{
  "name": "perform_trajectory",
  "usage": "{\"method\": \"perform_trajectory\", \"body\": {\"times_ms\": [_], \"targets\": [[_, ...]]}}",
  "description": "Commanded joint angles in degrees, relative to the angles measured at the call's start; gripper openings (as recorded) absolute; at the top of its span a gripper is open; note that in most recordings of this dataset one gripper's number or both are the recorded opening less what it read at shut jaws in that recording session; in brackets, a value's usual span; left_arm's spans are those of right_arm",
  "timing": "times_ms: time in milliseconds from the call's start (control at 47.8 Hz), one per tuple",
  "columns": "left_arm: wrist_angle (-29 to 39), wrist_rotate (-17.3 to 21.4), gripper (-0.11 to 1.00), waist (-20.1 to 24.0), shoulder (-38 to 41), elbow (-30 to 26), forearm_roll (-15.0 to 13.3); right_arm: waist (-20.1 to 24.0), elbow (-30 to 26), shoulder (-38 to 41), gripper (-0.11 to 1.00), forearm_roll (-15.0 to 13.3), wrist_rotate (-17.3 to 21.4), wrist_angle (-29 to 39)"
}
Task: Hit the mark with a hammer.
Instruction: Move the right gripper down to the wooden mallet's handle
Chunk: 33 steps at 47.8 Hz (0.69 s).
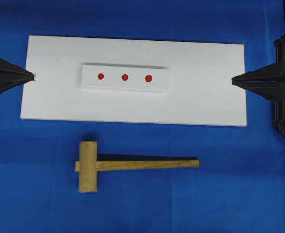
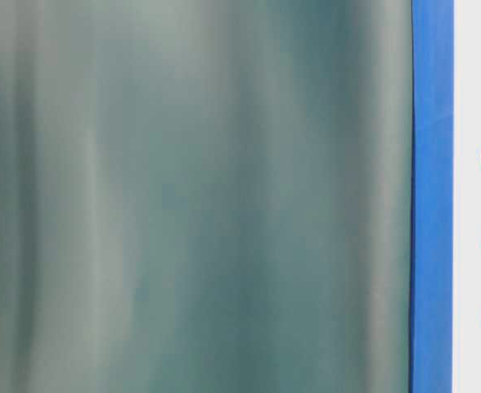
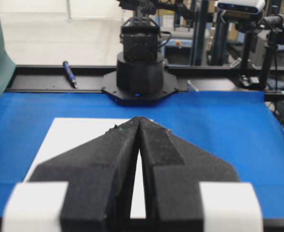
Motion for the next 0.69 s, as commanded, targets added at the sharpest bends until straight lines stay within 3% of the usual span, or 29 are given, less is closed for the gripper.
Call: {"method": "perform_trajectory", "body": {"times_ms": [0,230,585,669], "targets": [[-0.3,-0.1,0.0,0.0,0.5,-1.2,-0.4,-0.2,-1.3,0.9,0.0,0.0,0.2,-0.1],[-0.3,0.2,0.0,0.0,0.7,-1.1,-0.4,1.9,-4.2,4.2,-0.06,0.0,0.4,4.7],[1.0,0.2,0.0,-0.1,0.6,-1.1,-0.4,10.2,-8.3,12.9,-0.06,1.8,1.5,3.3],[1.4,0.1,0.0,0.0,0.7,-1.1,-0.4,10.8,-9.1,15.5,-0.01,1.9,2.6,3.1]]}}
